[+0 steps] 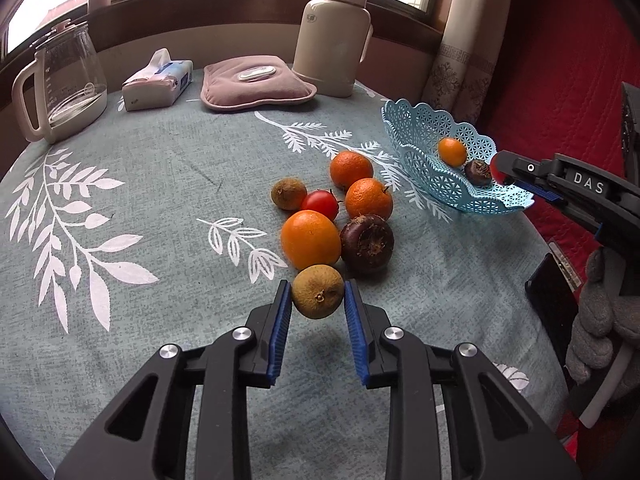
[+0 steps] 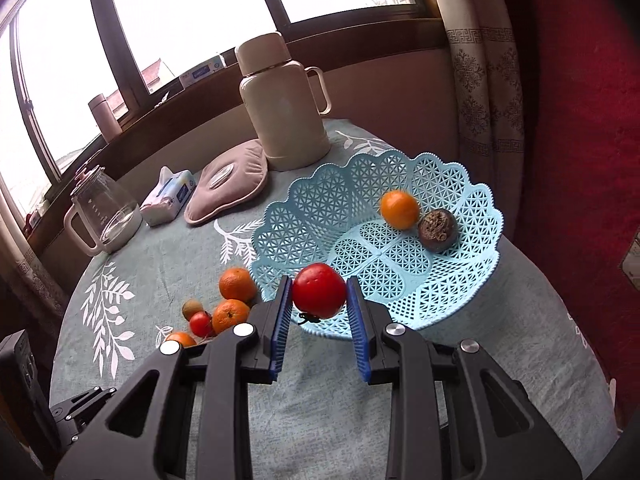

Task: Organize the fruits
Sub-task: 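Carry the tomato into the basket and open the right tool while the left tool holds its fruit, then lower the brownish-yellow fruit into the basket and open the left tool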

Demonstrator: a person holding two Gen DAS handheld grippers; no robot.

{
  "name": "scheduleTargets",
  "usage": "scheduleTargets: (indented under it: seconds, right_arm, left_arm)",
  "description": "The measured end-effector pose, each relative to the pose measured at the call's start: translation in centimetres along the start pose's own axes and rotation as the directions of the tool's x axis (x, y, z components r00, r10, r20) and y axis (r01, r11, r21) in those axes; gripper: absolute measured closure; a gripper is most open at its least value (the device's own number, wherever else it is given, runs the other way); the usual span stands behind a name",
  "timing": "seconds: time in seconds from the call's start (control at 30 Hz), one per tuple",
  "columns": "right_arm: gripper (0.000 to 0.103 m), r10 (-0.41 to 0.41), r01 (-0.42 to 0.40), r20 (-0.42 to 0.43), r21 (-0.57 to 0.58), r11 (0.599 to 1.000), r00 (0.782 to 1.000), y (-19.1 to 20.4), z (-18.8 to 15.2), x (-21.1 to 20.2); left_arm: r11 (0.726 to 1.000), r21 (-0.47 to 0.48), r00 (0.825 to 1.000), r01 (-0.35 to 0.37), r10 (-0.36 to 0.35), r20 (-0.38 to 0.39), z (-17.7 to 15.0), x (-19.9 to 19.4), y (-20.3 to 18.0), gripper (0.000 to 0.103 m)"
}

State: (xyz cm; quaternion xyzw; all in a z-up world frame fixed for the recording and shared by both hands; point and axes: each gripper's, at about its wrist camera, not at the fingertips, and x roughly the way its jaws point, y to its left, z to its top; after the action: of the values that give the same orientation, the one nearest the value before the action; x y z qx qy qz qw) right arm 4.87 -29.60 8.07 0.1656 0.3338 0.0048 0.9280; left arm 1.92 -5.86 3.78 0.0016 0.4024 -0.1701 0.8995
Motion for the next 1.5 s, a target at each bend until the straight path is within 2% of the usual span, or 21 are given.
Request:
scheduleTargets:
  seconds: [0.2, 0.3, 0.43, 0.7, 0.8, 0.87, 1.07, 1.2, 1.5]
  right_arm:
    - [0.074, -0.044, 0.044, -0.002, 0.025, 0.999, 0.999, -1.9, 0.5, 1.3]
    - [0.073, -0.045, 0.045, 0.005, 0.035, 0.998, 0.999, -2.5, 0.4, 1.3]
    - [0.066, -0.042, 0.041, 0.022, 0.048, 0.998, 0.999, -3.1, 0.0, 0.8]
    - [0.065, -0.044, 0.039, 0.064, 0.074, 0.996, 0.997, -3.9, -0.8, -0.6]
    - [0.055, -0.067, 0.057, 0.101, 0.100, 0.993, 0.993, -4.2, -1.4, -1.5]
    - [0.055, -0.092, 0.079, 0.123, 0.109, 0.991, 0.988, -4.4, -1.9, -2.1]
    - [0.055, -0.135, 0.116, 0.147, 0.126, 0.985, 0.980, -4.9, -3.1, -2.9]
    - [0.055, -0.128, 0.109, 0.131, 0.141, 0.984, 0.983, -5.4, -3.6, -2.6]
    - [0.054, -0.112, 0.092, 0.160, 0.132, 0.987, 0.981, -5.1, -4.3, -3.0]
  left_arm:
    - [1.000, 0.006, 1.000, -0.007, 0.007, 0.006, 0.3, -0.1, -0.4, 0.076]
    - [1.000, 0.008, 1.000, -0.007, 0.007, 0.006, 0.5, 0.0, -0.8, 0.076]
    - [1.000, 0.017, 1.000, -0.009, 0.009, 0.007, 0.9, 0.2, -1.3, 0.076]
    - [1.000, 0.028, 1.000, -0.003, 0.003, 0.014, 1.7, 0.3, -2.4, 0.076]
    - [1.000, 0.030, 1.000, 0.001, -0.002, 0.016, 2.1, 0.5, -2.8, 0.076]
    - [0.999, 0.039, 1.000, -0.001, 0.000, 0.020, 2.5, 0.6, -3.2, 0.076]
    - [0.997, 0.081, 0.999, 0.005, -0.008, 0.040, 4.3, 0.9, -5.1, 0.076]
    - [0.994, 0.106, 0.998, 0.017, -0.024, 0.066, 6.0, 1.0, -6.7, 0.076]
    - [0.988, 0.141, 0.994, 0.064, -0.076, 0.081, 9.0, 2.5, -10.2, 0.076]
